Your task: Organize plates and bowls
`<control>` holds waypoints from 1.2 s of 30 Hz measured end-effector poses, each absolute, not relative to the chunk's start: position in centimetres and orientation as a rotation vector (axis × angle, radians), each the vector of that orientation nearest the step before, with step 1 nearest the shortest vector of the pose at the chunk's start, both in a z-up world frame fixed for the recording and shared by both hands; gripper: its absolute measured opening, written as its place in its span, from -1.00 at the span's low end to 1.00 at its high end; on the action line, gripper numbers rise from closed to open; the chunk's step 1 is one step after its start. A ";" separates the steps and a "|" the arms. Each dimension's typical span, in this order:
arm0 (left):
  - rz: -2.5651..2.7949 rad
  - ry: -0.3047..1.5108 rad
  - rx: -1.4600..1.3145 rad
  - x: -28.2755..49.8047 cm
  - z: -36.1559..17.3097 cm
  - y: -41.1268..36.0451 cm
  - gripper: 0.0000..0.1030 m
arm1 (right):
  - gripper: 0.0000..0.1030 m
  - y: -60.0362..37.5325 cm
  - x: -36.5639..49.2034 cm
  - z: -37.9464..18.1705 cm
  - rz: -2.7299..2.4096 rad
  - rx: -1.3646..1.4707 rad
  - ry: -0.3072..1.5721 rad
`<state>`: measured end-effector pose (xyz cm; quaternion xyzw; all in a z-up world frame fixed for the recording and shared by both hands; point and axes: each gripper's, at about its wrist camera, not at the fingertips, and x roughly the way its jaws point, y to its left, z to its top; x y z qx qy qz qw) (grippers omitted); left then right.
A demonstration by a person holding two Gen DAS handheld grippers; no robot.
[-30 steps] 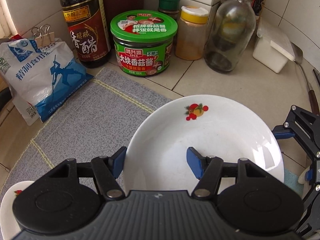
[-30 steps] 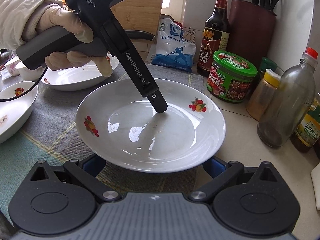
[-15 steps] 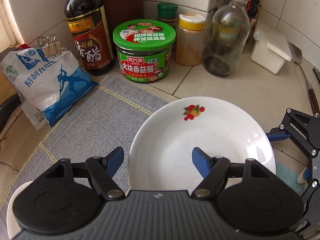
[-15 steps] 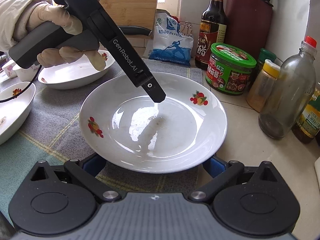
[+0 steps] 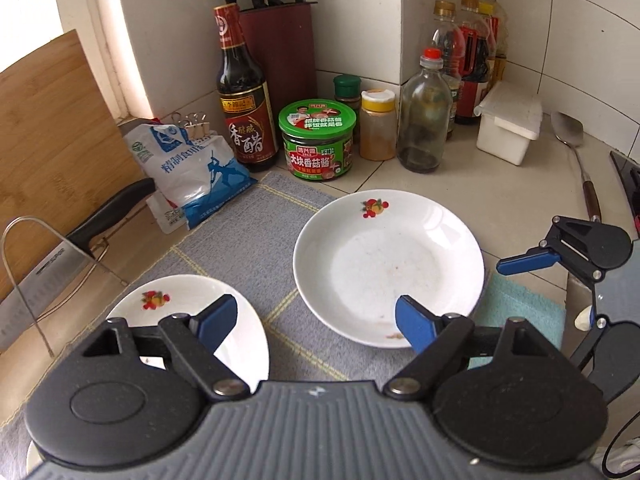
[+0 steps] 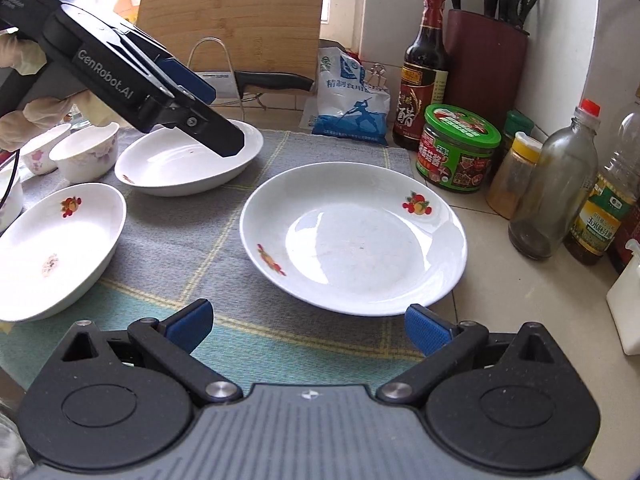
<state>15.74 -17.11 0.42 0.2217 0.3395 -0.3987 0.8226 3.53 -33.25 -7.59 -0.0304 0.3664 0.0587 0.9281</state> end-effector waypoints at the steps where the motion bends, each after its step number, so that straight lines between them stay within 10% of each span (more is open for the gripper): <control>1: -0.837 0.717 0.464 14.9 0.6 -16.2 0.67 | 1.00 -32.5 3.3 -7.5 0.129 -0.065 0.752; 36: -0.474 0.850 0.255 5.9 -1.7 2.3 0.69 | 1.00 -14.5 0.9 -11.3 0.431 -0.163 0.771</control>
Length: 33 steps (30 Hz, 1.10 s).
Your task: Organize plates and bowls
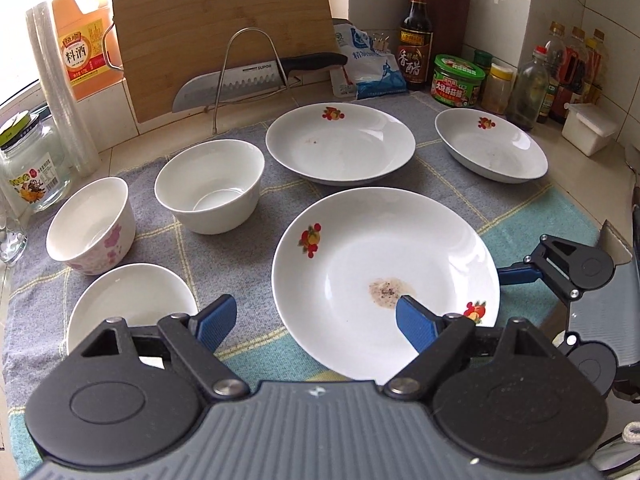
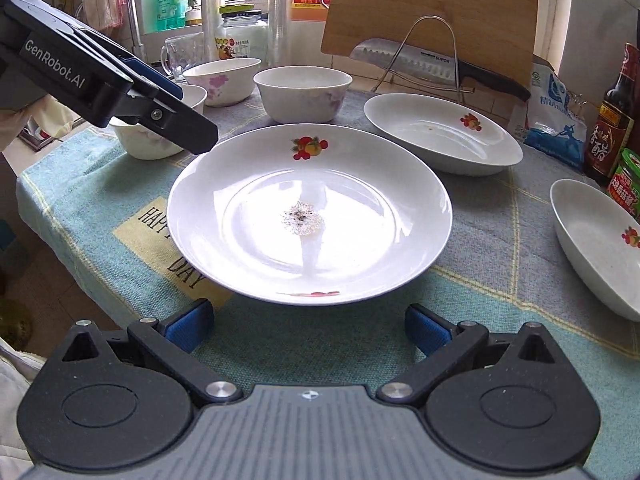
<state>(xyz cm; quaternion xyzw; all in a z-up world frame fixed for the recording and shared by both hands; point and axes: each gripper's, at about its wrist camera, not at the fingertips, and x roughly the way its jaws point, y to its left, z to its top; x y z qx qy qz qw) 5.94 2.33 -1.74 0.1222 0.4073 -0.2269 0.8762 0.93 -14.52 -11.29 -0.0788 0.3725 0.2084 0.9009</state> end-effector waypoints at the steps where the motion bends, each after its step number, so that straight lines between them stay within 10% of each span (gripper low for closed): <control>1: -0.474 0.855 0.259 6.2 -1.8 2.2 0.69 | 1.00 -14.5 1.1 -11.3 0.443 -0.166 0.758; 33: -0.673 1.176 0.392 17.9 -5.5 -2.6 0.03 | 1.00 -15.1 2.7 -12.1 0.547 -0.181 0.660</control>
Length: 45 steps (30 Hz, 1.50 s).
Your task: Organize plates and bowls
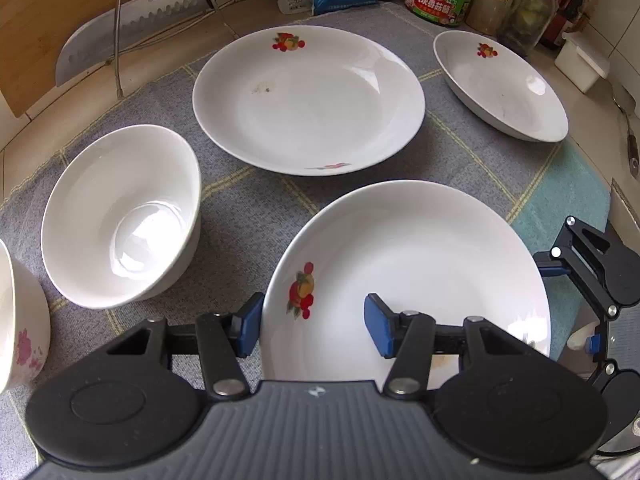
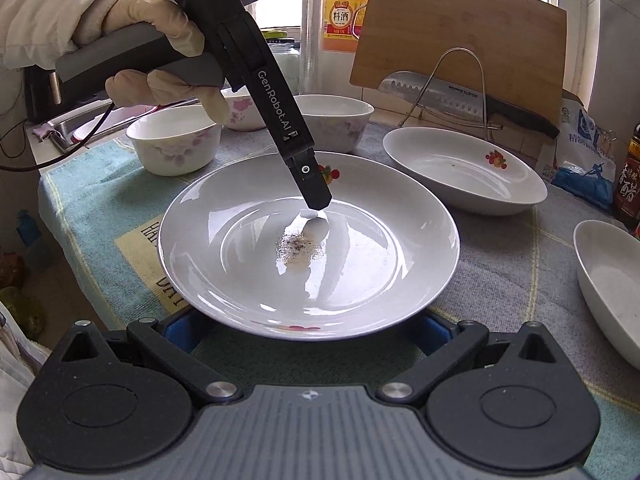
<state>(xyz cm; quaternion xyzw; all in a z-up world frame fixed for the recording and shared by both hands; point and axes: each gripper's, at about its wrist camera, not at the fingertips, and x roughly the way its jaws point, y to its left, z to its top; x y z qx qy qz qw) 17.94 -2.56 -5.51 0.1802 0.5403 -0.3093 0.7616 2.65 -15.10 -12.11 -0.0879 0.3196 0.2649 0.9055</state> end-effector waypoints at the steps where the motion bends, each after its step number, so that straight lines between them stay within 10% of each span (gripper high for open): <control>1: -0.678 1.183 0.393 18.1 -5.5 -2.6 0.03 | 1.00 -15.1 2.7 -12.1 0.550 -0.185 0.662; 45: -0.770 1.142 0.427 18.0 -2.0 -8.8 0.02 | 1.00 -18.9 2.9 -7.7 0.515 -0.219 0.719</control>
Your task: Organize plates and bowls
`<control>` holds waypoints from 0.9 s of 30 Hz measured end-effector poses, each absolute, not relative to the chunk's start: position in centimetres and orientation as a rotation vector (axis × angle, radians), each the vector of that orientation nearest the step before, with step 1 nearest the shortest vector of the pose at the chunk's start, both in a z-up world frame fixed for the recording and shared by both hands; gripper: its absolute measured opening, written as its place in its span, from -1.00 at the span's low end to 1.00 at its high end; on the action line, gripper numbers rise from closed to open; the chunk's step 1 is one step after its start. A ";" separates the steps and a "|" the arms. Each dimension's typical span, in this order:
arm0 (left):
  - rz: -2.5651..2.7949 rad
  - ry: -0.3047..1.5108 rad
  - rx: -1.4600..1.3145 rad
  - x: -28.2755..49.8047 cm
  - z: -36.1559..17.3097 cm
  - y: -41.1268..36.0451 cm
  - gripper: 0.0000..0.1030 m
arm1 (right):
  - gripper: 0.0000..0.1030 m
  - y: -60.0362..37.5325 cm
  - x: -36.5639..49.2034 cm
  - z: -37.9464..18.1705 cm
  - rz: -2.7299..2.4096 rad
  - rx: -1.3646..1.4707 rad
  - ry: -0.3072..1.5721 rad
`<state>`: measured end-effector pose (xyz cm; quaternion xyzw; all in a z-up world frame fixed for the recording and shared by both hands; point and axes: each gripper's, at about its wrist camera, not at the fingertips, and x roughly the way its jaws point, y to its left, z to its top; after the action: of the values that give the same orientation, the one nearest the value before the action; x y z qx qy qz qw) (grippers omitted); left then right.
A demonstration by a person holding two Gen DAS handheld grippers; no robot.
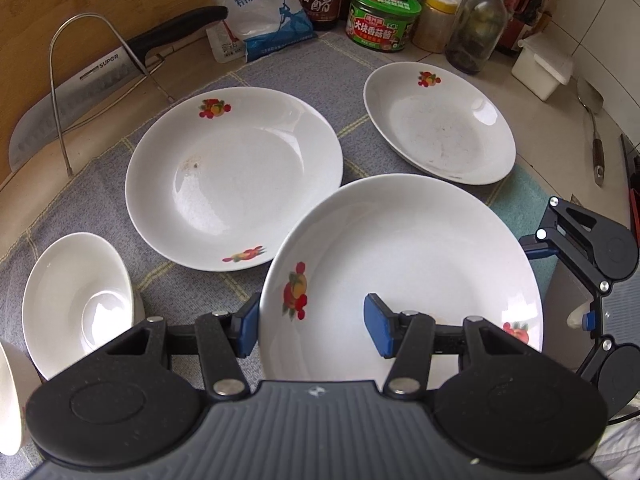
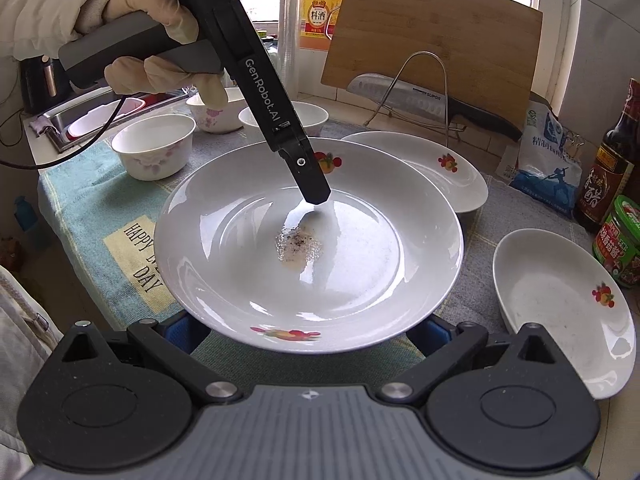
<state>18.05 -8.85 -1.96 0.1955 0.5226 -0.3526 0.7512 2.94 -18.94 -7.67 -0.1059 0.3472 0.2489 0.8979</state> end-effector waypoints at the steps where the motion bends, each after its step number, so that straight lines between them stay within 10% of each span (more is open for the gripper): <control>1: -0.774 1.137 0.430 18.1 -1.9 -9.3 0.02 | 1.00 -19.4 2.9 -7.6 0.512 -0.218 0.718; 27: -0.964 1.051 0.552 22.1 -2.1 -23.8 0.02 | 1.00 -30.0 4.2 -6.7 0.286 -0.157 0.710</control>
<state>22.09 -23.81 -2.12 0.2499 0.4759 -0.4363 0.7216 4.20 -29.96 -6.66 -0.0764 0.3459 0.1393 0.9247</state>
